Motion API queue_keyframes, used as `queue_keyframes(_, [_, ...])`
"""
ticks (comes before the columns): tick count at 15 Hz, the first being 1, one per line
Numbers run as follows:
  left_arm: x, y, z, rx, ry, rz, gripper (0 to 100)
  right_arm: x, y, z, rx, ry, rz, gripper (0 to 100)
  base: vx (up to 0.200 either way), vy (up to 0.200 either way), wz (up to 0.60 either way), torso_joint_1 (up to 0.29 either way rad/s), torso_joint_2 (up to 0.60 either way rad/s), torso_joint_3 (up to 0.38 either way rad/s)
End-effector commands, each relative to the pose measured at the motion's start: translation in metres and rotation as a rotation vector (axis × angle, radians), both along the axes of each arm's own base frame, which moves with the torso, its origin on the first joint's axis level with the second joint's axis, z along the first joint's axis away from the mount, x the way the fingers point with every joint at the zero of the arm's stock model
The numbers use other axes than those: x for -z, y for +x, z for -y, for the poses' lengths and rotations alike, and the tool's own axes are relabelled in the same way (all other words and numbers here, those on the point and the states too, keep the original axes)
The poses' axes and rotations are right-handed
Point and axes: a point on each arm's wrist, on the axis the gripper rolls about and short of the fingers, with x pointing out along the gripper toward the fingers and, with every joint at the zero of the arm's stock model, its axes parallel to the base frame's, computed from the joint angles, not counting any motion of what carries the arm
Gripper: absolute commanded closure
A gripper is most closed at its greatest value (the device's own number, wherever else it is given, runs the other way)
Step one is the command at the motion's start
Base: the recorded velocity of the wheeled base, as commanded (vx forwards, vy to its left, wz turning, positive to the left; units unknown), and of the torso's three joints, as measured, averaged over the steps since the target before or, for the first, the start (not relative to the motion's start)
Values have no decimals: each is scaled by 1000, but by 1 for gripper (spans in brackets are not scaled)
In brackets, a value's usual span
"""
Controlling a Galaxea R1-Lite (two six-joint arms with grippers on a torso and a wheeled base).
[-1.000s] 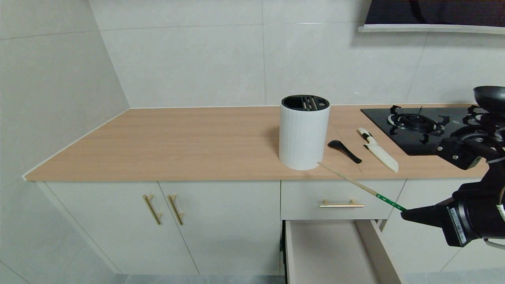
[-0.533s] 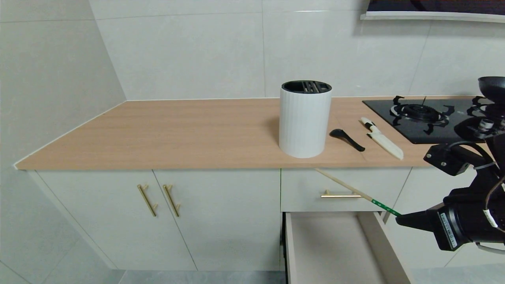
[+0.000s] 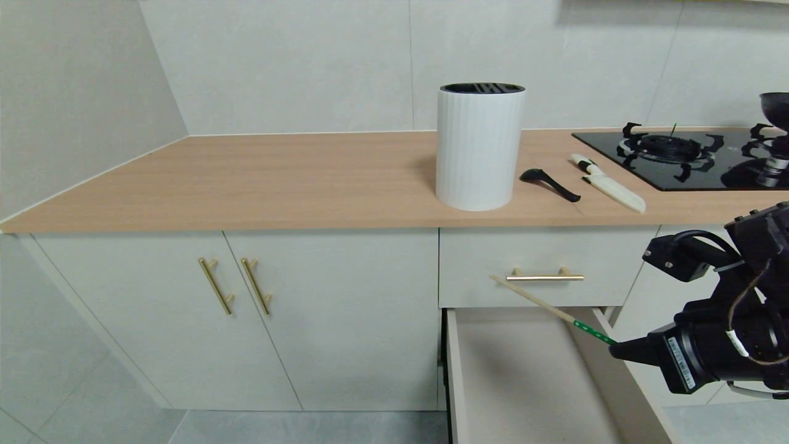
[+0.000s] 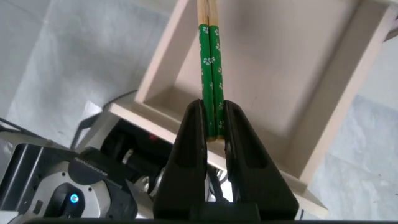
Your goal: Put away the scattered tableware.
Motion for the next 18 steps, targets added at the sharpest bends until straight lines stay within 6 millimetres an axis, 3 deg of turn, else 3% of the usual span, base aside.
queue_keyframes(1, [0, 0, 0, 0, -1, 1, 0, 5, 4, -2, -1, -10, -24, 100, 0, 0, 0, -168, 461, 290])
queue_keyframes(10, [0, 0, 0, 0, -1, 1, 0, 14, 11, -5, -1, -27, -60, 100, 0, 0, 0, -117, 417, 290])
queue_keyframes(15, [0, 0, 0, 0, -1, 1, 0, 18, 14, -7, 0, -32, -68, 100, 0, 0, 0, -13, 37, 15])
queue_keyframes(18, [0, 0, 0, 0, -1, 1, 0, 38, 31, -18, 0, -65, -114, 100, 0, 0, 0, 0, 0, 0])
